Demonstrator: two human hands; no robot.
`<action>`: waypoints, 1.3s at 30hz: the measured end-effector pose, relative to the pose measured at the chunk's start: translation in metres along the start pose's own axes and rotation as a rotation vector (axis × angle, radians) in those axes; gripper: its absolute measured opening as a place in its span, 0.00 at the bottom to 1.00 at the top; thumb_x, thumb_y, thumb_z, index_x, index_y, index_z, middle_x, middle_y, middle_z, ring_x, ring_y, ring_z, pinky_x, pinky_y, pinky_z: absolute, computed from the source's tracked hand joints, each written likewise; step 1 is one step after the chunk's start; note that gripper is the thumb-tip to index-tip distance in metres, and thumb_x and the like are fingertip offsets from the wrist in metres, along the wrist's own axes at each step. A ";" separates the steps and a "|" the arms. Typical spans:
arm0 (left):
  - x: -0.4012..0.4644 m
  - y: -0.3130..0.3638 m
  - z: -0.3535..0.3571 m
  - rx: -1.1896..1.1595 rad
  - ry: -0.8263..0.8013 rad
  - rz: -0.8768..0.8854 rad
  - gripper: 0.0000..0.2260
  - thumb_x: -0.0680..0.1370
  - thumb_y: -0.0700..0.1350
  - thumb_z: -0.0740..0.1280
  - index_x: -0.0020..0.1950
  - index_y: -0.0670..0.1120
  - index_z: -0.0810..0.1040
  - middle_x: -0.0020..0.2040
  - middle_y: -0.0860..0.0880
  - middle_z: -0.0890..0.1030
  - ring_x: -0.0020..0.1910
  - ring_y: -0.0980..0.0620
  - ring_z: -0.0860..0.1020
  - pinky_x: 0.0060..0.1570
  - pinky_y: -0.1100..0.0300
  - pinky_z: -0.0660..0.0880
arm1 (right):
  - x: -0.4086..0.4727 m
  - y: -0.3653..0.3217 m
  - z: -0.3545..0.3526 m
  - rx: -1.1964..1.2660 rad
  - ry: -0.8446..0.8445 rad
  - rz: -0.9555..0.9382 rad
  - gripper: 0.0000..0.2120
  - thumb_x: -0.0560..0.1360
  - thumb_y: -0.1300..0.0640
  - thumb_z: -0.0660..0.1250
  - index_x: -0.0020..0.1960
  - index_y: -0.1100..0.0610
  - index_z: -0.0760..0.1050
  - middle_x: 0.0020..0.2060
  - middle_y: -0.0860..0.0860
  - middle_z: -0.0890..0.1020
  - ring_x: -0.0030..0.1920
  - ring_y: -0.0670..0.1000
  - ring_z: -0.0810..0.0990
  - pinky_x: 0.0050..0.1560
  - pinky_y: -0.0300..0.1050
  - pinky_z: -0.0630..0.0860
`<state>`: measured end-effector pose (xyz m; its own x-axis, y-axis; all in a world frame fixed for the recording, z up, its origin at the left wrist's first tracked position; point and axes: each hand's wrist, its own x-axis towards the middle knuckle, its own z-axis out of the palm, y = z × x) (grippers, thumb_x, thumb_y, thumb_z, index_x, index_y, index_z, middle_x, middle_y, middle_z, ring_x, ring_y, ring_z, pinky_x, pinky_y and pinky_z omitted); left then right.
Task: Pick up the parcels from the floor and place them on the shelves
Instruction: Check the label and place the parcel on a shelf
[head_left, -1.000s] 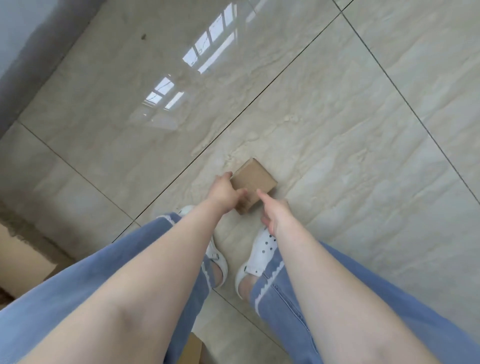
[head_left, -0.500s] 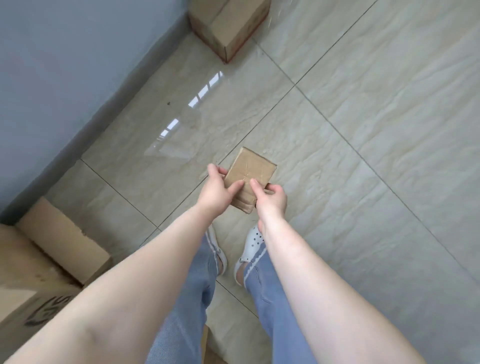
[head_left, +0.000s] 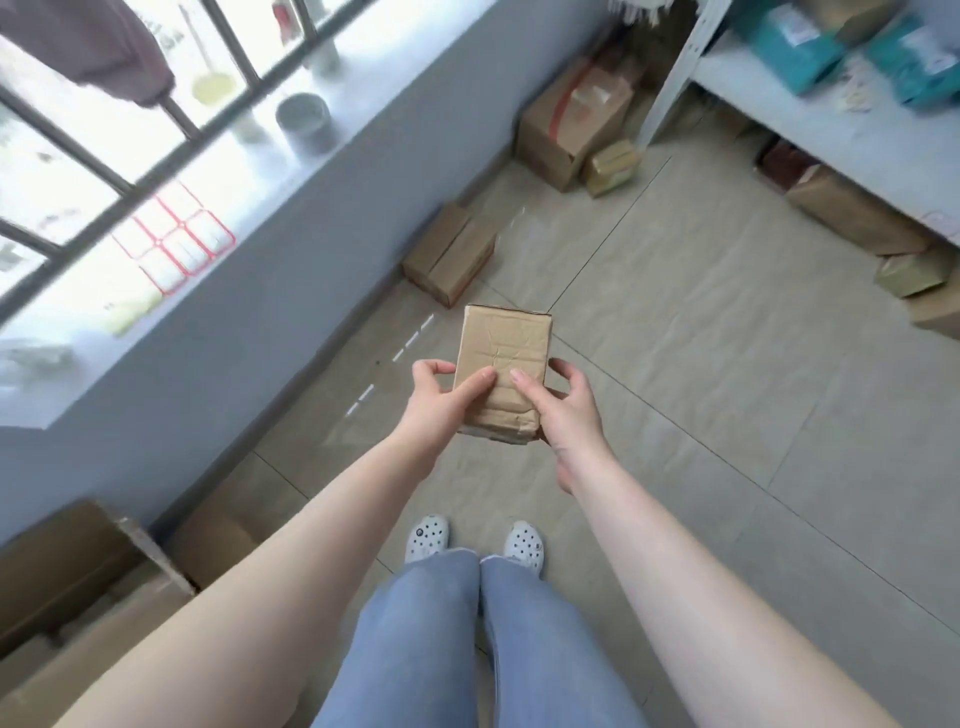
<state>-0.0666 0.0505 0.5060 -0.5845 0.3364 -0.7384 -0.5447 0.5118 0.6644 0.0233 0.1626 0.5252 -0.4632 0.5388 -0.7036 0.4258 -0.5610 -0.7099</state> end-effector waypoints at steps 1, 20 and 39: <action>-0.010 0.009 -0.003 0.003 0.003 0.013 0.31 0.68 0.61 0.73 0.64 0.49 0.67 0.60 0.45 0.80 0.57 0.47 0.80 0.56 0.53 0.75 | -0.012 -0.008 0.001 0.004 -0.013 -0.009 0.32 0.72 0.56 0.74 0.71 0.51 0.64 0.56 0.55 0.82 0.50 0.50 0.84 0.49 0.44 0.80; -0.100 0.092 -0.068 0.207 -0.468 0.508 0.62 0.58 0.58 0.81 0.80 0.63 0.43 0.80 0.52 0.56 0.77 0.53 0.62 0.74 0.49 0.66 | -0.132 -0.092 0.003 -0.127 -0.230 -0.017 0.20 0.72 0.35 0.65 0.56 0.47 0.82 0.54 0.51 0.86 0.50 0.50 0.83 0.46 0.46 0.78; -0.133 0.127 -0.061 0.108 -0.572 0.389 0.33 0.65 0.63 0.70 0.69 0.58 0.70 0.60 0.59 0.81 0.54 0.57 0.80 0.57 0.52 0.72 | -0.157 -0.107 0.007 -0.102 -0.210 -0.263 0.29 0.66 0.44 0.69 0.66 0.44 0.72 0.46 0.37 0.84 0.44 0.38 0.82 0.48 0.38 0.73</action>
<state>-0.0946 0.0225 0.6962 -0.3002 0.8592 -0.4142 -0.2803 0.3356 0.8993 0.0453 0.1334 0.7119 -0.7128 0.5091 -0.4825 0.3412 -0.3494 -0.8727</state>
